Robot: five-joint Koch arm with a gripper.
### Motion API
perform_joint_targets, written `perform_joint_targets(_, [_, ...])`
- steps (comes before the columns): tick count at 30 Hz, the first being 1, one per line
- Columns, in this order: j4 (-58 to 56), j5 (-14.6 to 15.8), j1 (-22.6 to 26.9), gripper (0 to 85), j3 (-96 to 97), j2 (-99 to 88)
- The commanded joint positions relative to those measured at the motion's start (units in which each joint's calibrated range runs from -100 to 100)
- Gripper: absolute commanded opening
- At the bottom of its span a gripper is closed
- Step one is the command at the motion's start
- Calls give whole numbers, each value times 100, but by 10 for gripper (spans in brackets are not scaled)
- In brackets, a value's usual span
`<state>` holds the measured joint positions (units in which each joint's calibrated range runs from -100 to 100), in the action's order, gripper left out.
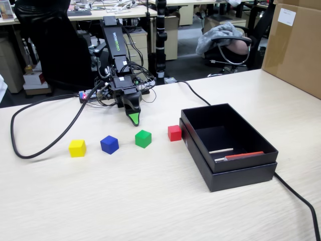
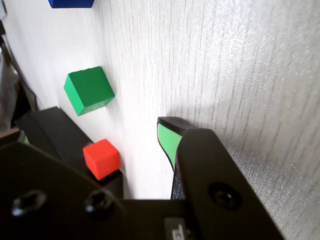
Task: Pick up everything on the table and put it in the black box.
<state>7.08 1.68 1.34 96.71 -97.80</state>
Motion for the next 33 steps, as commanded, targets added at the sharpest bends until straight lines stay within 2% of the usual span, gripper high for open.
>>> perform_joint_targets(1, [-203, -20, 5, 497, 57, 21])
perform_joint_targets(33, [-531, -15, -29, 481, -70, -14])
